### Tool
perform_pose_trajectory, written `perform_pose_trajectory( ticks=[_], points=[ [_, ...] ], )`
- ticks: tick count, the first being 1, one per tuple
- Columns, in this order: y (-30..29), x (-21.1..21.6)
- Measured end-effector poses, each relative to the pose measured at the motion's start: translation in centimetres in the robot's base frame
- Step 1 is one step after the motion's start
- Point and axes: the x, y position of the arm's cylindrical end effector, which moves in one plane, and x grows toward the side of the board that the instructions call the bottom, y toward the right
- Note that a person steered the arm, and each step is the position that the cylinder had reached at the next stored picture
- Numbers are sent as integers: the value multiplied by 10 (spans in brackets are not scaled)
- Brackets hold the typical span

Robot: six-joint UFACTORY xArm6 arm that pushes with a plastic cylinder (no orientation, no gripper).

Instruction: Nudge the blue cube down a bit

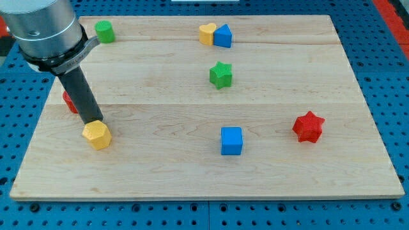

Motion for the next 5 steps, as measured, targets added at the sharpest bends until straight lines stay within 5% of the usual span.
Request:
perform_pose_trajectory(
  ticks=[2, 5],
  points=[
    [5, 0],
    [88, -10]
  ],
)
